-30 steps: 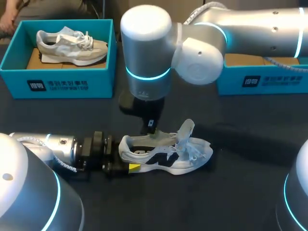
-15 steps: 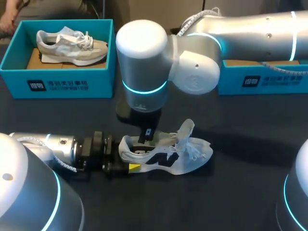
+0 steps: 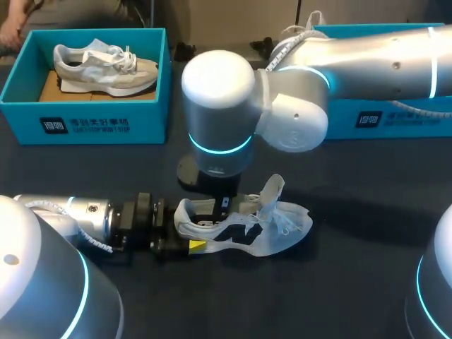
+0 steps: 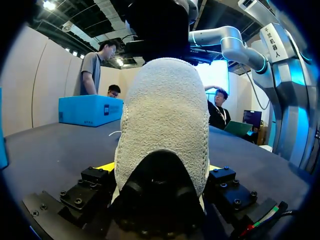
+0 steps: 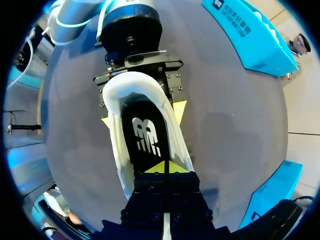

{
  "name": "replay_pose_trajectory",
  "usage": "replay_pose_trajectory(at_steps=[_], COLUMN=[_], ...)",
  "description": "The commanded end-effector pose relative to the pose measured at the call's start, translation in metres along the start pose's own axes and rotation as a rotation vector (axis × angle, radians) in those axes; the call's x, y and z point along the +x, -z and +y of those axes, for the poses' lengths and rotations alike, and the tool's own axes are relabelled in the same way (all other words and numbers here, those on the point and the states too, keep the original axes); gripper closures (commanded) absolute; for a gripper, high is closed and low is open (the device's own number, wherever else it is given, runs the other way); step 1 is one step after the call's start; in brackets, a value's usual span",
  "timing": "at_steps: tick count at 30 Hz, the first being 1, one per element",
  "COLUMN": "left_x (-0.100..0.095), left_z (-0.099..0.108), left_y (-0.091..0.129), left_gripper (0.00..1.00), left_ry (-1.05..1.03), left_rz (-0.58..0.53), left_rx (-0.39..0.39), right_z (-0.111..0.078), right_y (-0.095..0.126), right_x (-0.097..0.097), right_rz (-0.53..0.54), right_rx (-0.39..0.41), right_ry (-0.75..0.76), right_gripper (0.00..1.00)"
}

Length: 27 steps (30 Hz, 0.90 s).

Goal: Take the shoe out of the shoebox, open the shoe tongue, remove and reinsert the insole, then place the shoe into the shoebox

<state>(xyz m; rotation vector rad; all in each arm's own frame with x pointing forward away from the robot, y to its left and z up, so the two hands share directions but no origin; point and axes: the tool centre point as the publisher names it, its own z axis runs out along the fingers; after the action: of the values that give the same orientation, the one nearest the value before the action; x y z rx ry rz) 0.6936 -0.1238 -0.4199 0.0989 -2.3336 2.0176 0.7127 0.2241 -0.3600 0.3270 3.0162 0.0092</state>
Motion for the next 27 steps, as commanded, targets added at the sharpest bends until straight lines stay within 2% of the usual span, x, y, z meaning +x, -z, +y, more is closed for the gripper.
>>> replay_pose_trajectory(at_steps=[1,13,22,25,27], left_x=[0.000,0.000,0.000,0.000,0.000], left_z=[0.001,0.001,0.001,0.001,0.001], left_y=[0.000,0.000,0.000,0.000,0.000], left_gripper=[1.00,1.00,1.00,1.00,1.00], left_ry=[0.000,0.000,0.000,0.000,0.000], left_rz=[-0.002,-0.002,-0.002,-0.002,-0.002], left_rx=[0.000,0.000,0.000,0.000,0.000], right_z=[0.006,-0.009,-0.023,-0.024,-0.025], right_y=[-0.008,-0.018,-0.019,-0.022,-0.024], right_x=[0.006,0.011,0.003,0.000,-0.001], right_rz=[-0.009,-0.074,-0.081,-0.074,-0.071], right_rx=[0.012,0.001,0.004,0.008,0.010], right_ry=[0.005,-0.031,-0.030,-0.017,-0.016], right_gripper=[1.00,1.00,1.00,0.86,0.80])
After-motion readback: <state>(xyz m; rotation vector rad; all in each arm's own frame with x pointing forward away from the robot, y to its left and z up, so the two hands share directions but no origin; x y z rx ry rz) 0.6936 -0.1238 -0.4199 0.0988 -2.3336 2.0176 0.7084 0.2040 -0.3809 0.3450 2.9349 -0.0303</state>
